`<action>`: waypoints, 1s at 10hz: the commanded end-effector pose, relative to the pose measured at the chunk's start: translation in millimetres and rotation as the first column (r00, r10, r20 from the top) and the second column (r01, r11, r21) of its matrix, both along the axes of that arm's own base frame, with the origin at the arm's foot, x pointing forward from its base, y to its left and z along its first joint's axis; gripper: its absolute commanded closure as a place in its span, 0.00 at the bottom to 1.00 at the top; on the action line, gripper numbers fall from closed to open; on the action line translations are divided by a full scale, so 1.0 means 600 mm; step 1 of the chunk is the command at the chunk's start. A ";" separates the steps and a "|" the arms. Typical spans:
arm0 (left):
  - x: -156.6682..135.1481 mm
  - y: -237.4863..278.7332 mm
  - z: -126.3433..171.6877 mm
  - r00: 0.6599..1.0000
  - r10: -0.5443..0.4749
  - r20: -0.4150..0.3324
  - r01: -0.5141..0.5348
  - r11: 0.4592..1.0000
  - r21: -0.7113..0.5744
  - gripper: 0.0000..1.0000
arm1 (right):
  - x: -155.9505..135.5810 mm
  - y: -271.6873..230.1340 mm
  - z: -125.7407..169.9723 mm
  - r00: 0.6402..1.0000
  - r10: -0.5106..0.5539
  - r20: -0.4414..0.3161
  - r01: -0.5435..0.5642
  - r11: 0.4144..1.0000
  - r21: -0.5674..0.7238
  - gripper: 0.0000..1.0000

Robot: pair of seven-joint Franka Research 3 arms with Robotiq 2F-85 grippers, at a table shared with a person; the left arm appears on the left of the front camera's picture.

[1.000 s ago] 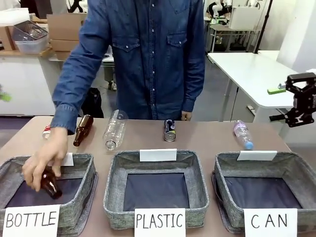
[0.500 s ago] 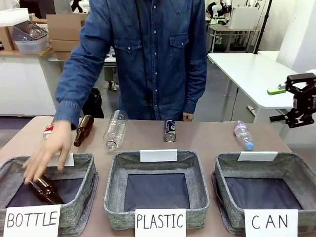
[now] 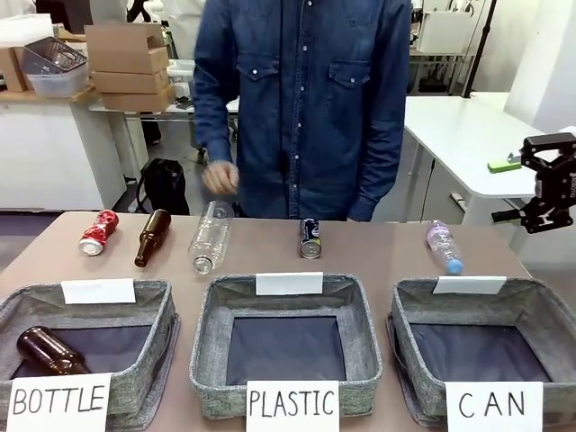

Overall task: Sort the can waste into the basket.
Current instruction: Pick up the can waste from the table and place it in the right Fabric basket.

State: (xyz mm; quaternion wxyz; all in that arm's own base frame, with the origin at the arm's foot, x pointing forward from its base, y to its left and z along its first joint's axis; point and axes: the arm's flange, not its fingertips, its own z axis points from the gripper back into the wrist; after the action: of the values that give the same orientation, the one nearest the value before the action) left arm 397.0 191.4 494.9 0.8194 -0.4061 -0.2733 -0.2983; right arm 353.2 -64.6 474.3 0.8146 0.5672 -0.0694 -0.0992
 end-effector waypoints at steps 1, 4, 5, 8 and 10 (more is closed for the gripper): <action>0.093 -0.058 -0.014 0.996 0.086 0.006 -0.086 0.990 0.110 0.00 | 0.003 -0.001 0.002 1.000 0.011 0.028 -0.011 1.000 0.008 0.00; 0.214 -0.130 -0.069 0.993 0.118 -0.018 -0.105 0.937 0.333 0.00 | 0.003 -0.001 0.002 1.000 0.011 0.028 -0.011 1.000 0.008 0.00; 0.246 -0.161 -0.090 0.993 0.114 -0.019 -0.097 0.913 0.397 0.00 | 0.003 -0.001 0.002 1.000 0.011 0.028 -0.011 1.000 0.008 0.00; 0.310 -0.222 -0.161 0.987 0.161 0.001 -0.129 0.788 0.602 0.00 | 0.003 -0.001 0.002 1.000 0.011 0.028 -0.011 1.000 0.008 0.00; 0.344 -0.230 -0.206 0.964 0.264 0.006 -0.194 0.691 0.697 0.00 | 0.003 -0.001 0.002 1.000 0.011 0.028 -0.011 1.000 0.008 0.00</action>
State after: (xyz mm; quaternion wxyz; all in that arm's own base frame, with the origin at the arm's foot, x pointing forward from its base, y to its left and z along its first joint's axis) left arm 594.4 54.5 371.9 0.9388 -0.0737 -0.1800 -0.2842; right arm 353.5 -64.9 474.8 0.8148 0.5670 -0.0697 -0.0989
